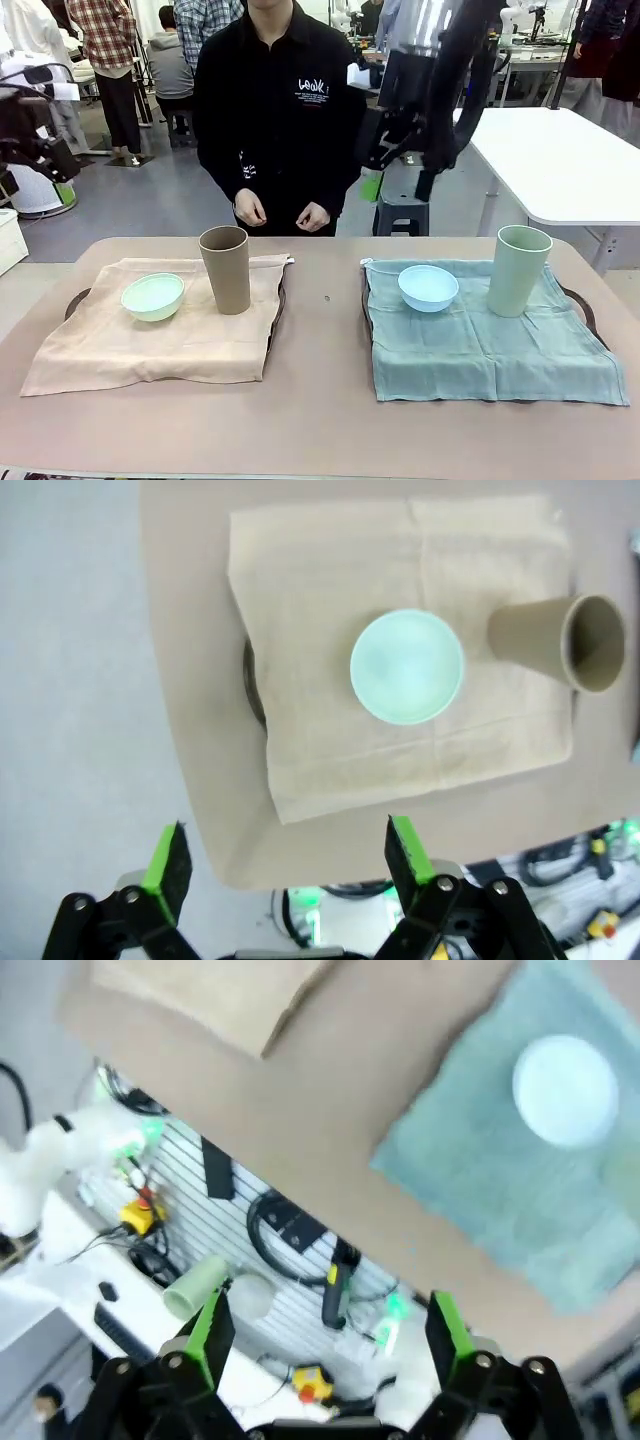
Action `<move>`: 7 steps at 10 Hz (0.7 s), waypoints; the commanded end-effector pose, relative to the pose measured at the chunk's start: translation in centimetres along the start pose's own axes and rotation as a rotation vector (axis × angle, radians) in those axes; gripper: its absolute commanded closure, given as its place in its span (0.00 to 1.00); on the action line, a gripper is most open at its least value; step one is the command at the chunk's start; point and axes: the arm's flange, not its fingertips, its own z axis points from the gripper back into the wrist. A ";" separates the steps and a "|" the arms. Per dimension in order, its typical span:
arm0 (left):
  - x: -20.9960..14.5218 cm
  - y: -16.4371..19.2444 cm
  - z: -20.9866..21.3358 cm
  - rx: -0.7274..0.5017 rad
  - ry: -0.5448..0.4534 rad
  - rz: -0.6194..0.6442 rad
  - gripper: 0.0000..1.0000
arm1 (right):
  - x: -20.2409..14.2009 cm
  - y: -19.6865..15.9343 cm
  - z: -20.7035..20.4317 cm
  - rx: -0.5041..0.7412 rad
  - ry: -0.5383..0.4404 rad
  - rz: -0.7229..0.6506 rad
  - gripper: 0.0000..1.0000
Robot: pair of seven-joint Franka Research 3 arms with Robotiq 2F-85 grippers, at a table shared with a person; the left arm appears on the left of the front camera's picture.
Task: Set up a tray with a mat and arrange the tableware.
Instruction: Place the Picnic Bowl and Reusable plastic cup back onto the Handle tray in front of the human's position.
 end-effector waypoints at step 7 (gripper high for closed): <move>0.5 0.2 -1.6 -0.024 -0.002 0.014 0.00 | 0.0 0.0 0.0 0.000 0.000 0.000 0.00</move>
